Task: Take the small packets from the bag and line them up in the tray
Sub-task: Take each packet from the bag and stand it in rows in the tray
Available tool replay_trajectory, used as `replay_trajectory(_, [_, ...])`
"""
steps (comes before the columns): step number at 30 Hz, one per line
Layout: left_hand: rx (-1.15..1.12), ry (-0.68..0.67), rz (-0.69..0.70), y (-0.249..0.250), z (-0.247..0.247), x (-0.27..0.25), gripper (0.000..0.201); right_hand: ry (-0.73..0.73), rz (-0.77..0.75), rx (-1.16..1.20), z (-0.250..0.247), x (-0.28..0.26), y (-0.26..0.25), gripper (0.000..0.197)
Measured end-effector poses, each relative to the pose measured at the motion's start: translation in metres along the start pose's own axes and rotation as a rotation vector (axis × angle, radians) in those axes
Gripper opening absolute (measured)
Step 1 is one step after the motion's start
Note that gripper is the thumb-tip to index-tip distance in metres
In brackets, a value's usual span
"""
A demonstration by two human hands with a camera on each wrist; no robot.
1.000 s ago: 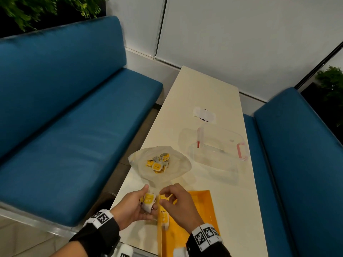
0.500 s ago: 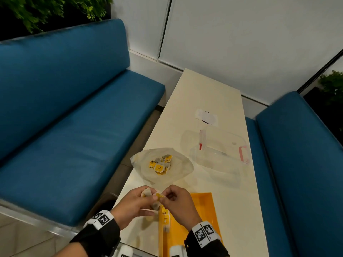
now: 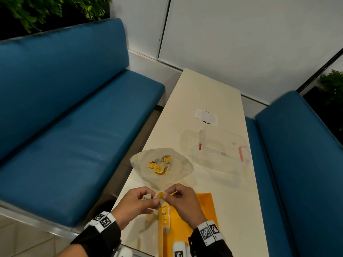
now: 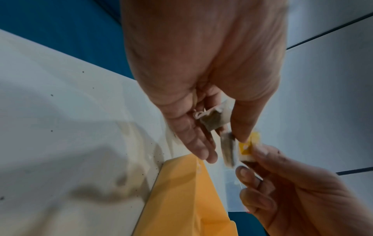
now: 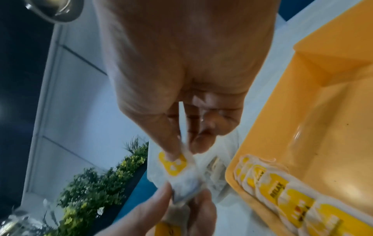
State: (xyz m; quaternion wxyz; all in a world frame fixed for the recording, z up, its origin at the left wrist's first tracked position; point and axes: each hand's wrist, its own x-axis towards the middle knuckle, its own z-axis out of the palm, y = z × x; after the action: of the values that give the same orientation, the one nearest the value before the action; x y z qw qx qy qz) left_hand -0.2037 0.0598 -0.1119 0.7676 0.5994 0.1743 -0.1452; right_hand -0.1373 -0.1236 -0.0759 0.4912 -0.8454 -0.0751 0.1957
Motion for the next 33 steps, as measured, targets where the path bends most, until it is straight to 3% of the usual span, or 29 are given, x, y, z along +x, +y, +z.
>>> replay_trajectory(3, [-0.017, 0.032, -0.062, -0.001, -0.002, 0.001, 0.019, 0.033, 0.023, -0.019, -0.010, 0.002, 0.002, 0.013])
replay_trajectory(10, [0.071, 0.047, -0.205, -0.014, -0.001, 0.010, 0.022, -0.193, 0.165, -0.082, -0.020, -0.011, 0.023, 0.012])
replay_trajectory(21, [0.396, 0.051, -0.205, -0.021, 0.020, 0.019, 0.045, -0.445, 0.415, -0.249, -0.001, -0.023, 0.053, 0.009])
replay_trajectory(33, [0.433, 0.033, -0.204, -0.025, 0.025, 0.024, 0.031, -0.333, 0.403, -0.255, 0.021, -0.025, 0.062, 0.011])
